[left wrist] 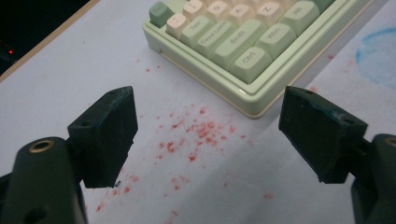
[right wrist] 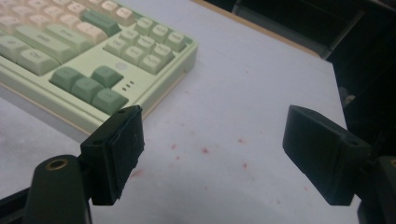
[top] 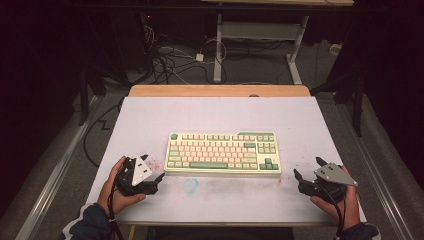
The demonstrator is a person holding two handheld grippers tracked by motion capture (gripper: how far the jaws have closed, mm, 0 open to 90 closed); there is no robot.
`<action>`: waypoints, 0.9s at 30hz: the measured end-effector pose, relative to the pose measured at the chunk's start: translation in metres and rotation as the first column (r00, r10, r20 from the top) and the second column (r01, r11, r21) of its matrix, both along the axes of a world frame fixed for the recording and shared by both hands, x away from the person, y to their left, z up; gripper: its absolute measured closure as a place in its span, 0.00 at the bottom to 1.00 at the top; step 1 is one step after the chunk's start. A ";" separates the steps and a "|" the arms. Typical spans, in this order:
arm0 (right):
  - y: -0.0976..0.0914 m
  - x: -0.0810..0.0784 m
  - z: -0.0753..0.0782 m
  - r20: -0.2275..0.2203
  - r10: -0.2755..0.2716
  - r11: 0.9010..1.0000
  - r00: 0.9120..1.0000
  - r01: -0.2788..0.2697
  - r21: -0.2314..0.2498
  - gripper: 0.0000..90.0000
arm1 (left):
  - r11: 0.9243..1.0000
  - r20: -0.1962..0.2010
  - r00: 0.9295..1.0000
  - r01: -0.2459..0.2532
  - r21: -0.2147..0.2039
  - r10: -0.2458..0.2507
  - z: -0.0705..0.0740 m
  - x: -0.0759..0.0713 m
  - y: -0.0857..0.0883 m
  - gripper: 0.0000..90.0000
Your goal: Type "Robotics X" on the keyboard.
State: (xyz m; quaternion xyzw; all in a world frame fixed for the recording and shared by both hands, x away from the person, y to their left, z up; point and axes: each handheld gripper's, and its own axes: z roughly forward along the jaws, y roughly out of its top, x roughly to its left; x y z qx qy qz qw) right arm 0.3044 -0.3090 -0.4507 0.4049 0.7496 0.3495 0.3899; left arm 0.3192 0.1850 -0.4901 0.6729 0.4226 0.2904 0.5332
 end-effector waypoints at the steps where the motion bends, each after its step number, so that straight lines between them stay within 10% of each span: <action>1: -0.001 0.000 -0.002 -0.007 0.000 1.000 1.000 0.000 -0.001 0.24 | 1.000 0.000 1.000 0.001 0.002 -0.001 -0.001 0.000 -0.001 0.20; 27: 0.005 -0.004 -0.001 -0.013 0.013 1.000 1.000 -0.013 -0.010 0.24 | 1.000 0.005 1.000 0.001 0.003 -0.001 0.003 -0.005 0.000 0.20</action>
